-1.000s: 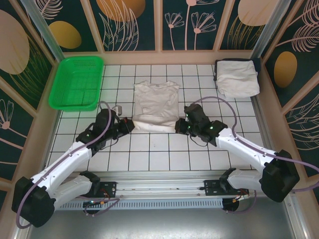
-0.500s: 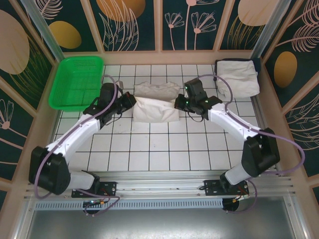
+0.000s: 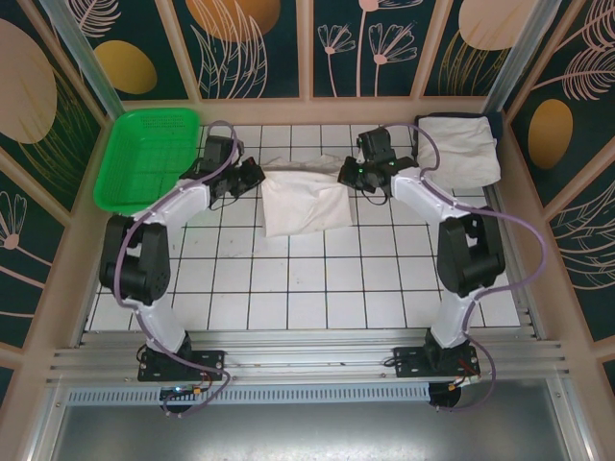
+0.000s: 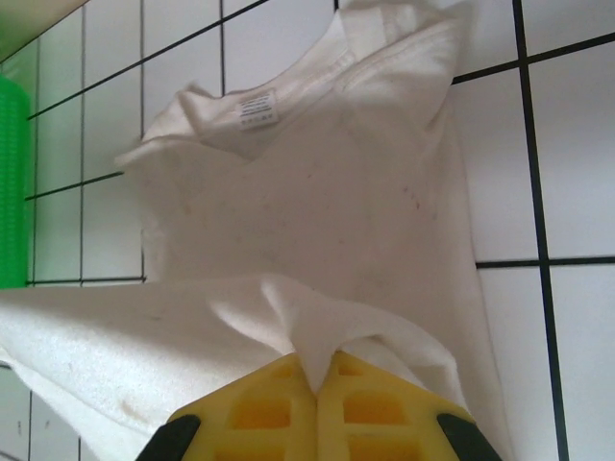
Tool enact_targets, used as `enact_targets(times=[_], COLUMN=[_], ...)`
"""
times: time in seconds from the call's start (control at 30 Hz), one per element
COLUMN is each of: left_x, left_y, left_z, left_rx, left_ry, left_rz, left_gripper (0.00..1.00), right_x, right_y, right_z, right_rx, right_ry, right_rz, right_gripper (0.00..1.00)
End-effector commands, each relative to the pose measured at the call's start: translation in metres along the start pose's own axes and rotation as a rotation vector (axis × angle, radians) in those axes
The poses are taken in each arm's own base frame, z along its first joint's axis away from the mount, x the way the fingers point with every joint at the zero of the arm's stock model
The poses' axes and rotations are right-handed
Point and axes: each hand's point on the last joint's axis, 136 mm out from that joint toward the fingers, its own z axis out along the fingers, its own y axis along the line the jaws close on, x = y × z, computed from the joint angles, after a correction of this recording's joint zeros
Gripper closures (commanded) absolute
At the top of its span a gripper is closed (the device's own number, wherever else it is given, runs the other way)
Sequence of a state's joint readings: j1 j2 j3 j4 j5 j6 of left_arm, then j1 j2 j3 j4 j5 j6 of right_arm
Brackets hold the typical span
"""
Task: Fold and stack the t-shirts
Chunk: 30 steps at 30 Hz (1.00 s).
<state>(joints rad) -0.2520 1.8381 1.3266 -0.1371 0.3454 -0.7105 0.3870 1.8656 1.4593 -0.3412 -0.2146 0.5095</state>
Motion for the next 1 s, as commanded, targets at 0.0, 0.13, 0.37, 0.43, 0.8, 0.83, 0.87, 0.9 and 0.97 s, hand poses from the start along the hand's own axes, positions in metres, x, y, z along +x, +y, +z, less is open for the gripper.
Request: enact_targets(times=[0.0, 0.13, 0.37, 0.43, 0.8, 0.83, 0.87, 0.9, 0.97], left_x=[-0.019, -0.029, -0.041, -0.048, -0.030, -0.021, -0.010, -0.003, 0.014], left_y=[-0.002, 0.013, 0.053, 0.067, 0.016, 0.010, 0.007, 0.009, 0.018], left_z=[0.013, 0.038, 0.063, 0.061, 0.038, 0.045, 0.054, 0.062, 0.075], left_rx=[0.022, -0.013, -0.068, -0.119, -0.108, -0.085, -0.058, -0.044, -0.029], left_ry=[0.008, 0.033, 0.108, 0.117, 0.068, 0.086, 0.113, 0.135, 0.173], left_rz=[0.040, 0.028, 0.042, 0.059, 0.218, 0.231, 0.226, 0.209, 0.184], left_gripper=[1.00, 1.00, 0.78, 0.71, 0.60, 0.60, 0.61, 0.63, 0.65], right_x=[-0.022, -0.039, -0.068, -0.083, -0.037, -0.031, -0.027, -0.026, -0.030], right_y=[0.006, 0.006, -0.012, -0.014, 0.025, 0.026, 0.026, 0.026, 0.021], right_z=[0.009, 0.033, 0.075, 0.072, 0.056, 0.064, 0.072, 0.079, 0.093], right_rx=[-0.041, -0.054, -0.070, -0.062, -0.145, -0.152, -0.161, -0.165, -0.141], right_ry=[-0.019, -0.012, 0.003, -0.019, -0.051, -0.037, -0.018, -0.004, 0.001], right_rz=[-0.019, -0.036, -0.025, -0.025, -0.117, -0.113, -0.106, -0.099, -0.094], right_gripper=[1.00, 1.00, 0.80, 0.75, 0.77, 0.80, 0.82, 0.84, 0.86])
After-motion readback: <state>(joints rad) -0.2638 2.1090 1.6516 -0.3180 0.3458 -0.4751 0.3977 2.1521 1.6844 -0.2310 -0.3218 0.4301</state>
